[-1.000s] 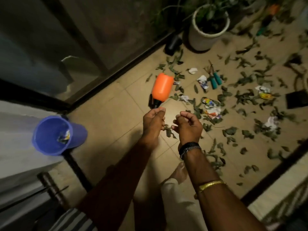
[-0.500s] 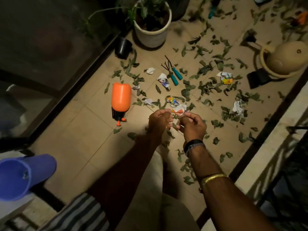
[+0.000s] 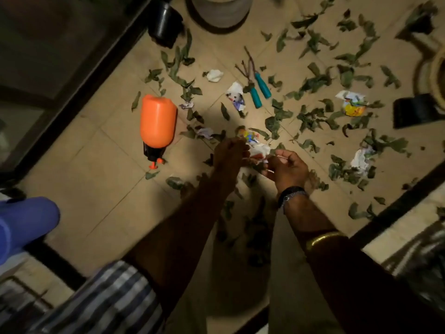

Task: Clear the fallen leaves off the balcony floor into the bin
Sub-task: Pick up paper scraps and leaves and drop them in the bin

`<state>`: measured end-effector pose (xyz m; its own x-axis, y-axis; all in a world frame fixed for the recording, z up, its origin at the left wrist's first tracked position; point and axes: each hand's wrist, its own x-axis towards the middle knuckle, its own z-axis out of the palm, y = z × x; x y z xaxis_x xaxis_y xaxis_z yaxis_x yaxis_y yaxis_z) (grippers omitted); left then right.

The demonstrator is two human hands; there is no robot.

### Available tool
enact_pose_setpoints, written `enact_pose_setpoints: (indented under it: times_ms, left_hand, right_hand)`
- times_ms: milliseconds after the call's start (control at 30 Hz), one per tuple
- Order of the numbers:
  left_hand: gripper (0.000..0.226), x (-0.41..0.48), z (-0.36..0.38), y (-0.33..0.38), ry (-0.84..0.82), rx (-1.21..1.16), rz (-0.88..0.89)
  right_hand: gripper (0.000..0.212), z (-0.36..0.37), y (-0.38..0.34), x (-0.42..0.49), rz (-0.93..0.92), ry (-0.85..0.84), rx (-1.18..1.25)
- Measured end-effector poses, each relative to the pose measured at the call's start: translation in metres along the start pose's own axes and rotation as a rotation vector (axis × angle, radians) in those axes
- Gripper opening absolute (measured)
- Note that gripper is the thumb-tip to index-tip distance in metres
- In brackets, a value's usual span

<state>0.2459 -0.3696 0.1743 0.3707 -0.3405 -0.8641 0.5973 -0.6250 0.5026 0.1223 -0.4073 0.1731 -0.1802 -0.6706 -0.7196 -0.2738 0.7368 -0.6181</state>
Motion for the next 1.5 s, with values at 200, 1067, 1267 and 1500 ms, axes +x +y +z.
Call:
enact_pose_setpoints:
  times_ms: [200,1067,1267,1500]
  left_hand:
    - [0.015,0.095,0.039,-0.056,0.208,-0.160,-0.076]
    - [0.014,0.173,0.053,-0.107,0.156,-0.175,-0.277]
    - [0.031,0.219,0.021,-0.124,0.379,-0.231,-0.110]
    - [0.048,0.219,0.004,-0.142,0.342,-0.263,-0.078]
  right_hand:
    - [0.021,0.009,0.052,0.133,-0.158,-0.110,-0.366]
    - [0.015,0.044,0.112,0.197,-0.377,-0.550,-0.728]
    - [0.018,0.095,0.126,0.246,-0.765,-0.378,-0.963]
    - [0.036,0.115,0.144,0.250,-0.516,-0.338,-1.238]
